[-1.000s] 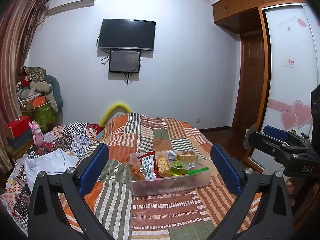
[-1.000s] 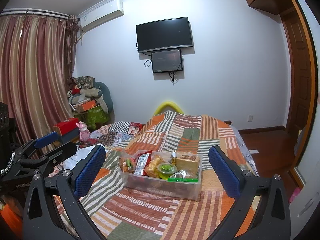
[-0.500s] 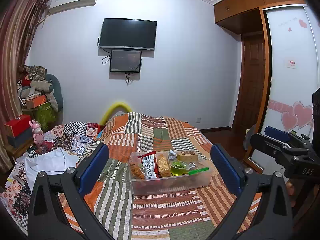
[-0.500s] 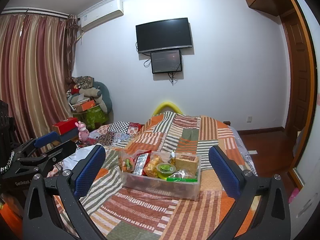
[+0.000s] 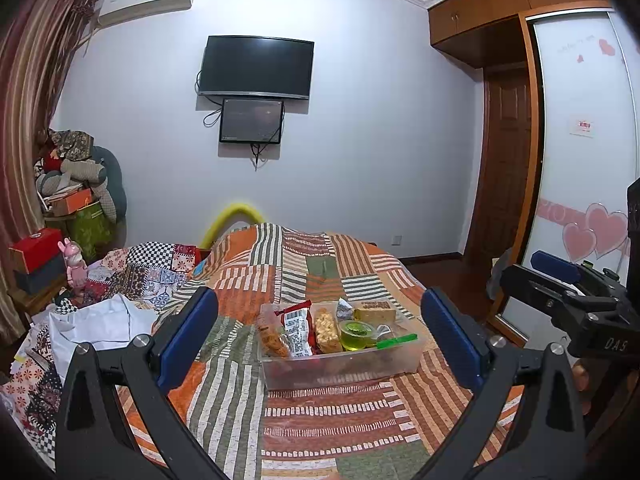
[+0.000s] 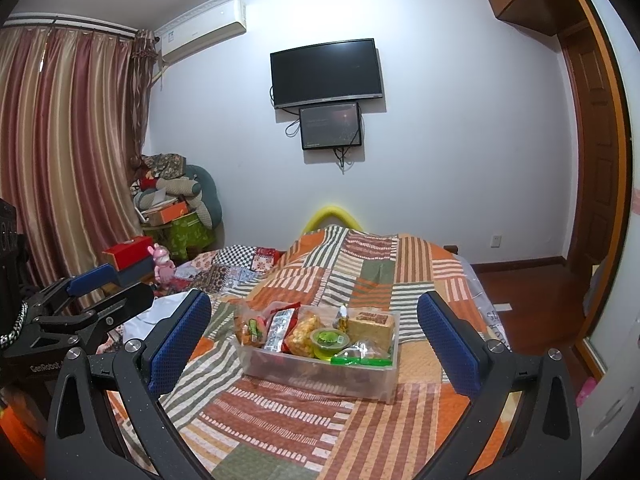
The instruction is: Organize snacks
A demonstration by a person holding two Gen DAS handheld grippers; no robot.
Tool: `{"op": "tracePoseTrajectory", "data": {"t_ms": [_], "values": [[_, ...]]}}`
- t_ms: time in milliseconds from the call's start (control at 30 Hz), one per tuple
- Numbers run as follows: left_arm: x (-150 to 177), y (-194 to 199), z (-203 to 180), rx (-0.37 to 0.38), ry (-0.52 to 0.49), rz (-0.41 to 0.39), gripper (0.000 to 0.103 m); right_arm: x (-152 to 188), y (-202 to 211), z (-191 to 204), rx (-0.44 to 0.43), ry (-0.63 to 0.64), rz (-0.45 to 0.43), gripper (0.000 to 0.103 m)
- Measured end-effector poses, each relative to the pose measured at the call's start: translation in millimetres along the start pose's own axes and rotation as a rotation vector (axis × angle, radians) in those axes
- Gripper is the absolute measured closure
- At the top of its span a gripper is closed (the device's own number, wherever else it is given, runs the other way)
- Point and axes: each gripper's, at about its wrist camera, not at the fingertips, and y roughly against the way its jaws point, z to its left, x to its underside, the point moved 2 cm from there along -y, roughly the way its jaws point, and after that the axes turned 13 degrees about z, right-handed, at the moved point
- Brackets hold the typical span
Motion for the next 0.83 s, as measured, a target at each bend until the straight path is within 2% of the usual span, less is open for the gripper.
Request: {"op": "tracePoseTrajectory", "data": {"t_ms": [833], "values": [[2.5,-2.3,-4.4,-0.002,0.000,0.000,0.000,-6.0,2.4,1.7,0.014,0.004,-0.011,0.000]]}}
